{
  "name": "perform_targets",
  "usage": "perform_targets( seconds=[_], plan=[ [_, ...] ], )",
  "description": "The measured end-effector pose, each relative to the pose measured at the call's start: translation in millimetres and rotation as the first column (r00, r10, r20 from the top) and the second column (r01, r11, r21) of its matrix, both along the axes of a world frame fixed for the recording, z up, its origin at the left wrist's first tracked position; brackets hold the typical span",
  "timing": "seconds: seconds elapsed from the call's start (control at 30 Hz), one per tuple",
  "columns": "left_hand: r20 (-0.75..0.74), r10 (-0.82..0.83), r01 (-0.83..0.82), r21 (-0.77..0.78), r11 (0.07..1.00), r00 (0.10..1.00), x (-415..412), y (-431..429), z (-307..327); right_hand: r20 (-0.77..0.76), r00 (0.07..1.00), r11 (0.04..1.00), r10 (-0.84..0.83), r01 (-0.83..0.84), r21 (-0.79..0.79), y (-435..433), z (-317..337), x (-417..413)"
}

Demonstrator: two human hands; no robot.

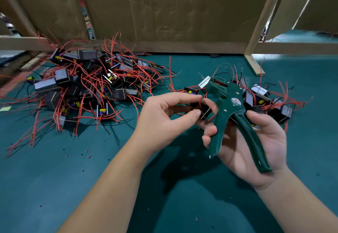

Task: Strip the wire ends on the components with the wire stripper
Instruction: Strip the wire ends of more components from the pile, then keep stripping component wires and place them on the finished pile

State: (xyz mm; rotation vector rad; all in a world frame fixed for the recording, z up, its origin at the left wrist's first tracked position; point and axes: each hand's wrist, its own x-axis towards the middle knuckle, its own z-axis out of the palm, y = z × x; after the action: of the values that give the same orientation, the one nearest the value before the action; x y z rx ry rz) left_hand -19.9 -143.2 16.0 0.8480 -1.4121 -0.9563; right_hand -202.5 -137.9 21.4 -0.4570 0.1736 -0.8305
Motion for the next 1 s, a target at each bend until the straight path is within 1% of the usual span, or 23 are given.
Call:
perform_targets(
  seconds=[0.07,0.1,0.2,0.23,0.33,0.4,0.47,0.53,0.63,0.67,0.73,0.8,0.9,1.0],
  plan=[
    [-0.008,-0.032,0.032,-0.022,0.999,0.999,-6,3,-1,0.000,1.000,1.000,-0.009,0.009,0.017,0,0,0],
    [-0.003,-0.014,0.014,-0.040,0.999,1.000,-9,3,-2,-0.004,1.000,1.000,-0.012,0.012,0.023,0,0,0],
    [-0.006,0.148,-0.148,-0.027,0.989,0.989,-14,1,-5,0.030,0.998,0.999,0.051,-0.051,0.002,2,1,3],
    [-0.037,0.160,-0.160,-0.005,0.987,0.986,-15,1,-5,0.043,0.996,0.997,0.079,-0.078,-0.011,3,1,4],
    [-0.167,0.056,-0.048,0.051,0.998,0.984,-16,4,1,0.047,0.992,0.993,0.119,-0.118,-0.020,4,1,8],
    [-0.226,0.010,0.012,0.093,0.996,0.974,-16,7,5,0.058,0.986,0.988,0.154,-0.152,-0.033,5,0,9],
    [-0.264,0.023,0.014,0.138,0.990,0.964,-15,7,7,0.035,0.984,0.984,0.173,-0.172,-0.042,5,0,9],
    [-0.269,0.070,-0.025,0.167,0.986,0.960,-13,5,8,-0.018,0.983,0.982,0.180,-0.181,-0.061,7,-1,9],
    [-0.248,0.123,-0.072,0.203,0.976,0.961,-7,0,7,-0.139,0.981,0.986,0.133,-0.145,-0.082,8,-4,10],
    [-0.222,0.133,-0.086,0.212,0.973,0.966,-5,-1,7,-0.166,0.980,0.989,0.109,-0.123,-0.078,8,-5,10],
    [-0.121,0.147,-0.118,0.218,0.969,0.982,0,-2,8,-0.203,0.975,0.992,0.086,-0.103,-0.077,8,-6,9],
    [-0.037,0.165,-0.154,0.208,0.966,0.986,3,-2,11,-0.227,0.968,0.987,0.110,-0.133,-0.086,9,-4,8],
    [0.066,0.168,-0.177,0.177,0.968,0.984,8,1,17,-0.240,0.951,0.967,0.193,-0.225,-0.115,10,-2,6],
    [0.116,0.151,-0.168,0.152,0.974,0.982,15,3,21,-0.257,0.934,0.945,0.247,-0.291,-0.149,12,-1,6]
  ],
)
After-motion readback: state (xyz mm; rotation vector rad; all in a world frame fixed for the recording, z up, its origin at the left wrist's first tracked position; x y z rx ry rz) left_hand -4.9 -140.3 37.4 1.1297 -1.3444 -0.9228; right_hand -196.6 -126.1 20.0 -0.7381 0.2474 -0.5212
